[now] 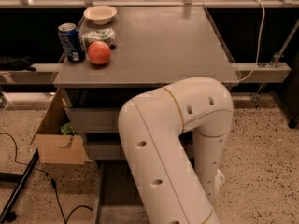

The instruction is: Pick blue chip bag from bottom drawer and place on counter

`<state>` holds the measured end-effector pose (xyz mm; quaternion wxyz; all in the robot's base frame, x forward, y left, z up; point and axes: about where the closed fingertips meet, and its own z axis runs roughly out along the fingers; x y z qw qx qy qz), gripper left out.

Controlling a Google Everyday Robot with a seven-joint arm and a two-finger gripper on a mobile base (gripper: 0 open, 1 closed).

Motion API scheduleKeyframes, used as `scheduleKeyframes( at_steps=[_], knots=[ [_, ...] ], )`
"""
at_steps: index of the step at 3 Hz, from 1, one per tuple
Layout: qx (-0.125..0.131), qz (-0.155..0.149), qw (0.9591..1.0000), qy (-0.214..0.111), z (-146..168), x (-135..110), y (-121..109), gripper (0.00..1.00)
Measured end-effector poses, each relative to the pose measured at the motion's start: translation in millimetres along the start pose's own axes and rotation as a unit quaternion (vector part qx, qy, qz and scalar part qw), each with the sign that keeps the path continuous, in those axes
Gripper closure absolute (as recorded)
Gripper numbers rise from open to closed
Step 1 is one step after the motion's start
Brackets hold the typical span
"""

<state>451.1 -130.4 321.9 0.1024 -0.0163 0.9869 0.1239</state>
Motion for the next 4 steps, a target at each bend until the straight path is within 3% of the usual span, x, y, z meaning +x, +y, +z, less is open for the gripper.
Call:
scheduleKeyframes(
  at_steps=[1, 2, 3, 4],
  knots=[
    [-0.061, 0.005, 0.9975, -0.035, -33, 10, -19, 1.00],
    [-0.091, 0.023, 0.9935, -0.065, -73, 35, -64, 1.00],
    [-0.105, 0.000, 0.9930, -0.055, -79, 50, -65, 1.00],
    [-0.105, -0.001, 0.9930, -0.054, -78, 50, -64, 1.00]
  ],
)
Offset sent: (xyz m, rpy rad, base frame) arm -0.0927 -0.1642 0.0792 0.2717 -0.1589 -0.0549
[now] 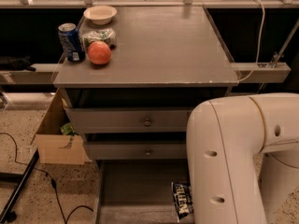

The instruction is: Pick blue chip bag from bottom drawer and place on counter

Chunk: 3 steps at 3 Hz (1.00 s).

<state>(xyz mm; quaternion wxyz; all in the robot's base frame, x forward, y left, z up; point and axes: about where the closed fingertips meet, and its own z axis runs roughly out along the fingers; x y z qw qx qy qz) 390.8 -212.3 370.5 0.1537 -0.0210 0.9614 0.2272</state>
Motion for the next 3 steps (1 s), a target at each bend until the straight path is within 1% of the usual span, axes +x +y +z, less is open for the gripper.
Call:
scheduleKeyframes(
  at_steps=[1, 2, 3],
  knots=[
    [0.006, -0.008, 0.9999, 0.005, 0, 0, 3, 1.00],
    [0.024, -0.027, 0.9994, -0.001, -26, -2, 11, 1.00],
    [0.021, -0.064, 0.9959, -0.061, -96, 1, 36, 1.00]
  ],
)
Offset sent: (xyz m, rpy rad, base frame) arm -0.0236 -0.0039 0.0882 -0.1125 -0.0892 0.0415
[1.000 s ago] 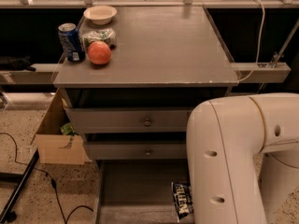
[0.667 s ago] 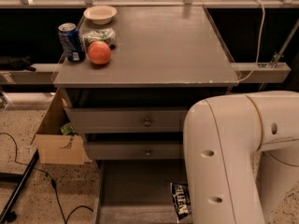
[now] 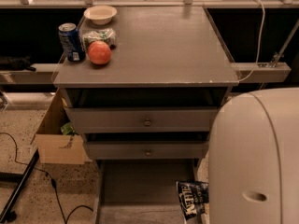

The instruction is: Pick blue chip bag from bottom drawer and place on counter

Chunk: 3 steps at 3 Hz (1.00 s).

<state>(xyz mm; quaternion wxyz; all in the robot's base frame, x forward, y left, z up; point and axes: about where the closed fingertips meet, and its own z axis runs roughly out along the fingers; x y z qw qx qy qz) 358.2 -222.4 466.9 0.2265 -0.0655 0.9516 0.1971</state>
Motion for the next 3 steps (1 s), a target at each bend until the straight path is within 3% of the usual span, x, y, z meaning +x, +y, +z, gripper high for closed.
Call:
scheduleKeyframes(
  at_steps=[1, 2, 3],
  knots=[
    [-0.002, -0.002, 0.9999, -0.011, -1, -11, 3, 1.00],
    [0.007, -0.011, 0.9999, 0.001, 5, -5, 2, 1.00],
    [0.008, -0.019, 0.9996, -0.017, -12, -4, 0, 1.00]
  ],
)
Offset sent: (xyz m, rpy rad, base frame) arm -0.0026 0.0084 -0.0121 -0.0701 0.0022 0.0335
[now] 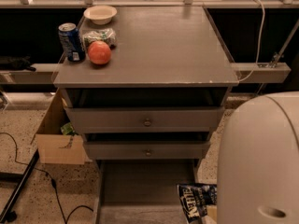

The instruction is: Pick blue chip bag from bottom drawer and place on counter

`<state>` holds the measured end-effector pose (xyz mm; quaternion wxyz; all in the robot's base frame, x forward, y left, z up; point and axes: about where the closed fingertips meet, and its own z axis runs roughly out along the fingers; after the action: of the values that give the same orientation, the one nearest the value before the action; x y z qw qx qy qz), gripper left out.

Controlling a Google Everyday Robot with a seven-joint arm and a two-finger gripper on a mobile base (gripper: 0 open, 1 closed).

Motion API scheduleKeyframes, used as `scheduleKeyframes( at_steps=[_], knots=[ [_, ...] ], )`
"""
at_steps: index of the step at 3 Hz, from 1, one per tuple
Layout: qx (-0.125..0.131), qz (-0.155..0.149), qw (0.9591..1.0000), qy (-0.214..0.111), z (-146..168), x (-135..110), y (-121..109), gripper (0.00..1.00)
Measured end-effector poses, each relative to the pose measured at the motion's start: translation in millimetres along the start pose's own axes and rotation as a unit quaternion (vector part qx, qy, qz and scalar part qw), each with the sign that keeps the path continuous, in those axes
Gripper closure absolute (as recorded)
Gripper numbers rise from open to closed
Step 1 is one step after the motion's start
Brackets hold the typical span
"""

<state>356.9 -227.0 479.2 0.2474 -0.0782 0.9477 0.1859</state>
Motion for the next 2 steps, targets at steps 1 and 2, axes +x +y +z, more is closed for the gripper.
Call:
scheduleKeyframes(
  at_steps=[1, 2],
  knots=[
    [-0.005, -0.007, 0.9995, -0.032, -33, 0, 2, 1.00],
    [-0.025, -0.031, 0.9950, -0.092, -81, -6, 14, 1.00]
  ],
)
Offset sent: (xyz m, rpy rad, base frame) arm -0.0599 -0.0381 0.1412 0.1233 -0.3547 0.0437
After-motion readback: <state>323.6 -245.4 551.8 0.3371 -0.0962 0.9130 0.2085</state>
